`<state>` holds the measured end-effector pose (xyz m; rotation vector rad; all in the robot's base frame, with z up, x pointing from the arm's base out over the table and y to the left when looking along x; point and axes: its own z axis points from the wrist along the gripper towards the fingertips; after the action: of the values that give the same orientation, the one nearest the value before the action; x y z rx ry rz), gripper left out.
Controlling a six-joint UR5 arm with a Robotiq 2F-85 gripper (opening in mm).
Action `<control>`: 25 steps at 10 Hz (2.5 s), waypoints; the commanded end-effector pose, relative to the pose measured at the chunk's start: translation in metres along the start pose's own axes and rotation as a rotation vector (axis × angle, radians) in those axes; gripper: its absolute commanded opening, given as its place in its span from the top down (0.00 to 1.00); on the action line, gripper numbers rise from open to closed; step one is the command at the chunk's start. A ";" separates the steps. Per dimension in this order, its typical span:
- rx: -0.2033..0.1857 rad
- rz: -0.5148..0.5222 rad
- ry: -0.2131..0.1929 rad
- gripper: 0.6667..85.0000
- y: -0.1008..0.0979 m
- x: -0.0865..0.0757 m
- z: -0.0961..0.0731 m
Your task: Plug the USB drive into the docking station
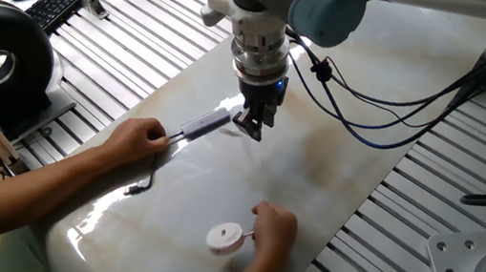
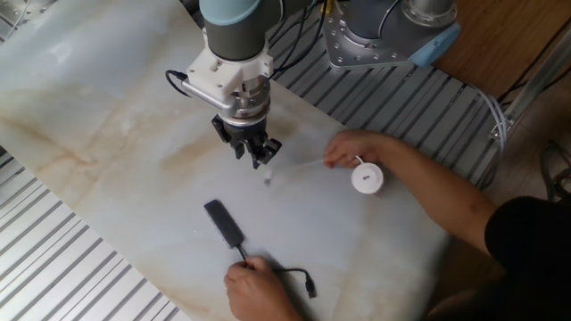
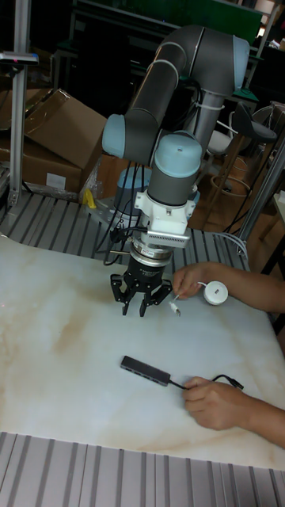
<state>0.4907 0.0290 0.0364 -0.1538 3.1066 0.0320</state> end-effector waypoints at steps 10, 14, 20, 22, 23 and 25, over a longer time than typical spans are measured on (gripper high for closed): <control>0.001 -0.012 -0.026 0.54 -0.005 -0.004 0.001; 0.001 -0.008 -0.027 0.54 -0.005 -0.004 0.001; -0.011 0.007 -0.034 0.55 -0.004 -0.001 0.006; -0.024 0.021 -0.048 0.58 -0.001 -0.004 0.006; -0.024 0.026 -0.049 0.61 0.000 -0.004 0.006; -0.021 0.032 -0.052 0.63 0.001 -0.004 0.007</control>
<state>0.4932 0.0266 0.0293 -0.1309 3.0665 0.0470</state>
